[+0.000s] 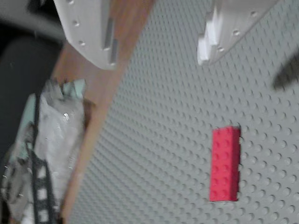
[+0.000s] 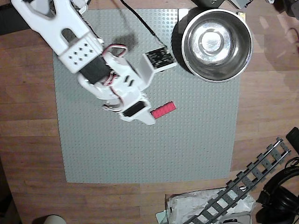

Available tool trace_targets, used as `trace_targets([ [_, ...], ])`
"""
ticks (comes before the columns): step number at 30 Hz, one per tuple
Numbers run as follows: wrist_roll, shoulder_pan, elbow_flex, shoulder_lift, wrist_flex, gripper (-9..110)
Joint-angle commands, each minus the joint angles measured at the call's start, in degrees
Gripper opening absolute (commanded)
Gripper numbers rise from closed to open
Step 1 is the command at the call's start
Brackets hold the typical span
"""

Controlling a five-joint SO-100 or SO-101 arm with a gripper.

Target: Grasp a lego block and put it in the bin.

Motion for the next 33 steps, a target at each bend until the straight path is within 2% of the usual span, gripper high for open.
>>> trace_targets([
  [1,-0.18,-0.09,-4.66,-3.78,-0.88,18],
  [13,0.44,-2.29,-13.18,-20.65,0.97,19],
  [21,0.53,-2.02,-23.73,-28.56,13.54,20],
  [33,0.53,-2.37,-26.37,-30.23,14.68,21],
])
